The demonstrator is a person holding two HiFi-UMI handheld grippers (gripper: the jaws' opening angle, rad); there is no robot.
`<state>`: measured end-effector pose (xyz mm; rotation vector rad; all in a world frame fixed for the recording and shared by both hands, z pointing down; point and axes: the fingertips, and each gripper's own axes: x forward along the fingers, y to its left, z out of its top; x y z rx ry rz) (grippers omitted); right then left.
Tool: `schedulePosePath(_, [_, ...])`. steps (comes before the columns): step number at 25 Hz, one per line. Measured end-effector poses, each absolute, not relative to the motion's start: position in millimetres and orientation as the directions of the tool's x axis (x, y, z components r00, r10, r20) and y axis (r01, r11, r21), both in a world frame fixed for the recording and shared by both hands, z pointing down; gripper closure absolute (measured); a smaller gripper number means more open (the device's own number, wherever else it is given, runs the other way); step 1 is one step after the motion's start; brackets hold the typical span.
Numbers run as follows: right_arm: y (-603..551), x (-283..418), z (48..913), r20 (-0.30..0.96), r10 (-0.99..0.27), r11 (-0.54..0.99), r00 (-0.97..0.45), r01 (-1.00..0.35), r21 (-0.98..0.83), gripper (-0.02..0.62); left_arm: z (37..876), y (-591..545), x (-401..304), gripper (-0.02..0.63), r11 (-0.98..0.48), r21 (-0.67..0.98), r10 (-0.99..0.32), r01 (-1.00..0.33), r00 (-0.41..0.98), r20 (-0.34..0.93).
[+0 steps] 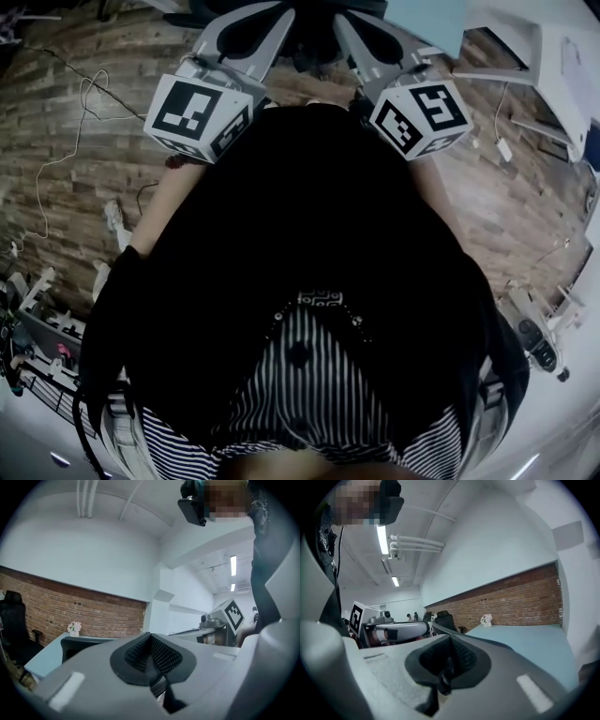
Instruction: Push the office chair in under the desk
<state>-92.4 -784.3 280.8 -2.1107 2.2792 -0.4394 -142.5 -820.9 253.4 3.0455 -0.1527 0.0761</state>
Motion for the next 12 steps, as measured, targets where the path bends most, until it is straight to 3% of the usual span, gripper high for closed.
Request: schedulePosePath(12, [-797, -108, 280, 0.183, -0.972, 0.108, -0.145, -0.974, -0.198, 0.594, 256, -827, -147, 0.601, -0.988, 0.088, -0.122, -0.127, 0.99, 0.068])
